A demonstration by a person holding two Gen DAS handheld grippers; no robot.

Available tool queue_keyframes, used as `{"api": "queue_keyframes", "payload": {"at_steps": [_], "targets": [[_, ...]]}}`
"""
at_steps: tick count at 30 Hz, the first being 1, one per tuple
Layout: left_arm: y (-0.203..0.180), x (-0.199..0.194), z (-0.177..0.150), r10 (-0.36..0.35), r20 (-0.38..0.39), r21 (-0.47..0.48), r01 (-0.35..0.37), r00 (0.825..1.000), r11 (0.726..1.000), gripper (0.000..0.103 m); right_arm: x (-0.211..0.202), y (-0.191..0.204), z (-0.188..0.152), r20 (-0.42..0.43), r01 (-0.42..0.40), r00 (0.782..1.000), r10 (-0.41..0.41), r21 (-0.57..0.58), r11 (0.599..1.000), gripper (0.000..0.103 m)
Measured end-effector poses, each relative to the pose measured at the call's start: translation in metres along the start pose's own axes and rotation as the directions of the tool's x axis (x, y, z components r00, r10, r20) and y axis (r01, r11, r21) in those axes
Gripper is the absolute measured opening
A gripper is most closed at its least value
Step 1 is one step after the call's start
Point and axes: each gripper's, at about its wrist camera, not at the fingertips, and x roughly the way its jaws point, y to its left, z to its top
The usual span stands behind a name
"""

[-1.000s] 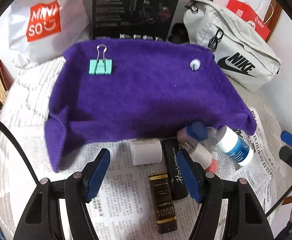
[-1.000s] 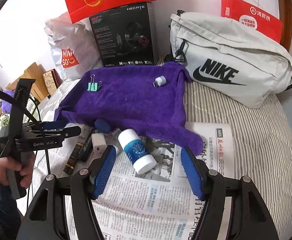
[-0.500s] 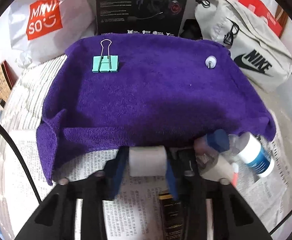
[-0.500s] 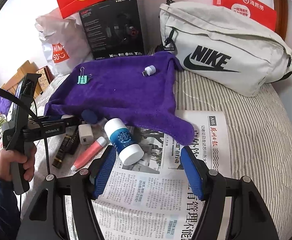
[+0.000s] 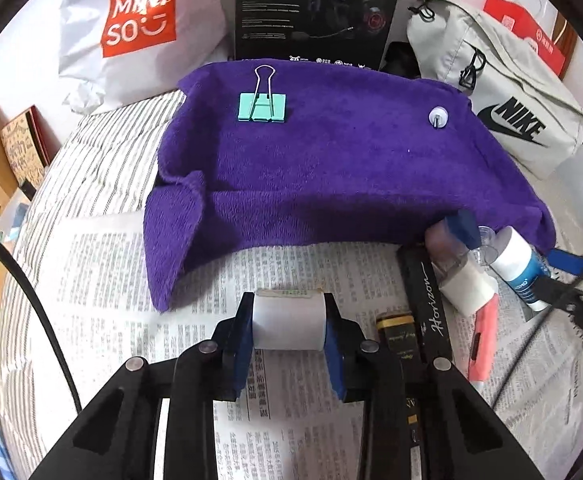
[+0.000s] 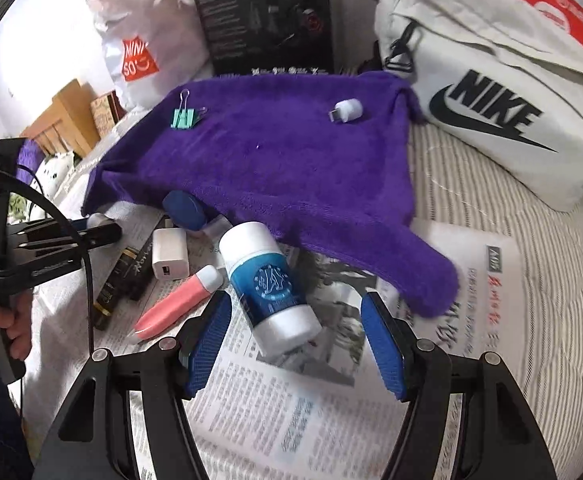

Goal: Organize rigid objects
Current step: 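Grasp the blue-labelled white bottle with the right gripper while the left lifts the tape roll, then carry the bottle onto the towel and open the right gripper while the left carries the tape roll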

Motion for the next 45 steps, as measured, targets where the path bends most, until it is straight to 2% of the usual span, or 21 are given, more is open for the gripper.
{"api": "queue_keyframes", "payload": {"at_steps": [8, 10, 11, 12, 13, 16, 18, 21, 31, 38, 45], "targets": [[-0.002, -0.003, -0.005, 0.008, 0.008, 0.009, -0.008, 1.000, 1.000, 0.030, 0.022, 0.008, 0.004, -0.021, 0.004, 1.000, -0.005, -0.050, 0.999, 0.067], [-0.003, -0.003, -0.006, 0.012, 0.011, 0.007, -0.012, 1.000, 1.000, 0.030, 0.025, 0.010, 0.003, -0.015, -0.003, 1.000, 0.002, -0.059, 0.998, 0.061], [-0.004, -0.002, -0.006, 0.015, 0.012, 0.009, -0.015, 1.000, 1.000, 0.030, 0.026, 0.012, 0.003, -0.010, -0.003, 1.000, 0.002, -0.067, 0.998, 0.056], [-0.004, -0.002, -0.006, 0.017, 0.012, 0.011, -0.018, 1.000, 1.000, 0.030, 0.024, 0.014, 0.002, -0.007, 0.004, 1.000, -0.005, -0.075, 0.997, 0.046], [-0.005, -0.002, -0.005, 0.018, 0.013, 0.013, -0.019, 1.000, 1.000, 0.030, 0.023, 0.014, 0.001, -0.008, 0.009, 1.000, -0.010, -0.070, 0.998, 0.044], [-0.004, -0.002, -0.006, 0.009, 0.013, 0.009, -0.009, 1.000, 1.000, 0.030, 0.013, 0.001, -0.006, -0.023, 0.022, 1.000, -0.021, 0.041, 0.999, 0.040], [-0.002, -0.003, -0.007, -0.002, 0.015, -0.004, 0.002, 1.000, 1.000, 0.030, 0.008, -0.003, -0.012, -0.039, 0.002, 0.999, 0.001, 0.074, 0.997, 0.038], [-0.002, -0.003, -0.009, 0.002, 0.022, -0.002, -0.002, 1.000, 1.000, 0.030, 0.006, 0.002, -0.017, -0.054, -0.002, 0.999, 0.006, 0.058, 0.998, 0.038], [-0.008, -0.005, -0.013, 0.024, 0.028, 0.015, -0.025, 0.999, 1.000, 0.030, 0.012, 0.017, -0.014, -0.051, 0.079, 0.995, -0.081, -0.034, 0.996, 0.036], [-0.007, -0.005, -0.014, 0.012, 0.041, 0.012, -0.013, 0.999, 1.000, 0.030, 0.013, 0.014, -0.015, -0.013, 0.057, 0.998, -0.057, -0.004, 0.998, 0.036], [0.001, -0.012, -0.015, -0.024, 0.035, -0.006, 0.024, 0.999, 1.000, 0.029, -0.009, 0.006, -0.015, 0.029, 0.025, 0.999, -0.026, 0.024, 0.999, 0.036]]}}
